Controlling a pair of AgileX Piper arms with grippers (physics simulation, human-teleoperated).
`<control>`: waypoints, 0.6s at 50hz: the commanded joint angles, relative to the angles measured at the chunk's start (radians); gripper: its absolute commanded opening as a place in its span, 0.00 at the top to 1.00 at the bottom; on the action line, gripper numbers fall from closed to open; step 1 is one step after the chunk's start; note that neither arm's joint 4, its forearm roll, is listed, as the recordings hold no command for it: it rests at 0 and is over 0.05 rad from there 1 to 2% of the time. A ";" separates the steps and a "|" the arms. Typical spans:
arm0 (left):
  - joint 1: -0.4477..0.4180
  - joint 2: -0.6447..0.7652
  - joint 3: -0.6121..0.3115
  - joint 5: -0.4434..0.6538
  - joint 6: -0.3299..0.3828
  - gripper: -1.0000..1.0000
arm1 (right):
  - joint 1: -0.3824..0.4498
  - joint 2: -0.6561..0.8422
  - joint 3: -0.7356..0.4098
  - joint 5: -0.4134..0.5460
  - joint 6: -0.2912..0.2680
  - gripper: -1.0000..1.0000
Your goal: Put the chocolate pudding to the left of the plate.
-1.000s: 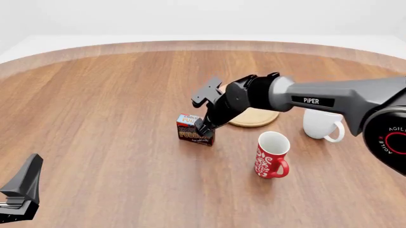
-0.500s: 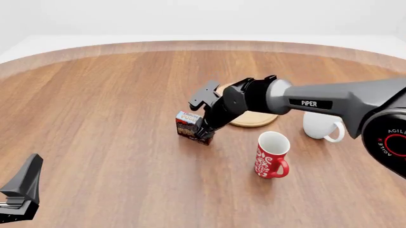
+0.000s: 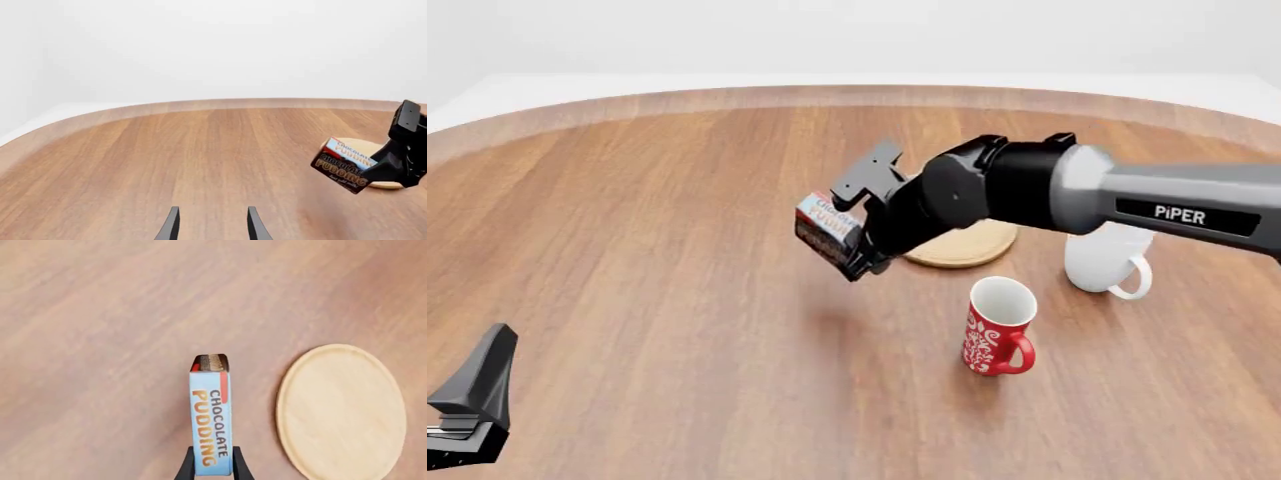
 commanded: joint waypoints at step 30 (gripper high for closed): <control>0.000 0.000 0.000 0.000 0.000 0.00 | -0.019 -0.002 -0.349 0.265 -0.025 1.00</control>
